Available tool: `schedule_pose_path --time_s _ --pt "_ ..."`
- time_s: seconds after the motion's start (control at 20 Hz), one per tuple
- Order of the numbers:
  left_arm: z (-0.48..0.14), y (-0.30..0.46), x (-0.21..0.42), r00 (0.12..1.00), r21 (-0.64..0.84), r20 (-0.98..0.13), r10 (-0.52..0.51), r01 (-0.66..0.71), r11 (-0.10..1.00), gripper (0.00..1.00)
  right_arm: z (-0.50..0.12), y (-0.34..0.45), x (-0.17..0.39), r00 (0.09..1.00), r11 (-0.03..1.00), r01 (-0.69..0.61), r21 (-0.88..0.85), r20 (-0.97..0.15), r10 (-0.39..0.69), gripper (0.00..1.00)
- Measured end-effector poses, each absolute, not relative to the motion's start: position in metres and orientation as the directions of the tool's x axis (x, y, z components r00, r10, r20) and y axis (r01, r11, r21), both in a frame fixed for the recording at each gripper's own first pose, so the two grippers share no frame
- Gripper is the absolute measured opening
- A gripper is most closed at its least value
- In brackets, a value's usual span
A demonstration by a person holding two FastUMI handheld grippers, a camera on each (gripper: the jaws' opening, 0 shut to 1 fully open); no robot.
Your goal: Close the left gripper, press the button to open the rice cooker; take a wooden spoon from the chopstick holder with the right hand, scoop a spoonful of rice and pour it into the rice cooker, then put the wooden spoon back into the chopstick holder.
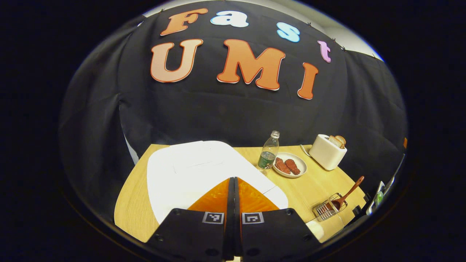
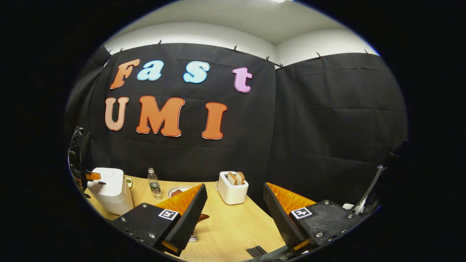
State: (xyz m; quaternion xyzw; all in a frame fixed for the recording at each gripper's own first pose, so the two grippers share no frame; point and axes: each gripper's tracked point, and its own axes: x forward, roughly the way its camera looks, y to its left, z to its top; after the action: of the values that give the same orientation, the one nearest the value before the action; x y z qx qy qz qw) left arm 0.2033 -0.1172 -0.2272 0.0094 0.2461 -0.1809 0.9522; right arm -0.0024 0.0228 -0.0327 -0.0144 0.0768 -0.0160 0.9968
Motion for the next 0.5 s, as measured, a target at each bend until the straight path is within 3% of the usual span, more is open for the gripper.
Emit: schedule_pose_path --time_s 0.1,0.5 --pt "-0.236 -0.117 0.205 0.809 -0.074 -0.488 -0.328 0.336 0.939 0.04 -0.036 0.025 0.001 0.986 0.999 0.031 -0.036 -0.16 -0.036 0.93" --pt "-0.259 -0.112 0.201 0.784 -0.09 -0.532 -0.32 0.324 0.942 0.05 -0.045 0.025 0.011 0.983 0.996 0.032 -0.08 -0.18 -0.046 0.96"
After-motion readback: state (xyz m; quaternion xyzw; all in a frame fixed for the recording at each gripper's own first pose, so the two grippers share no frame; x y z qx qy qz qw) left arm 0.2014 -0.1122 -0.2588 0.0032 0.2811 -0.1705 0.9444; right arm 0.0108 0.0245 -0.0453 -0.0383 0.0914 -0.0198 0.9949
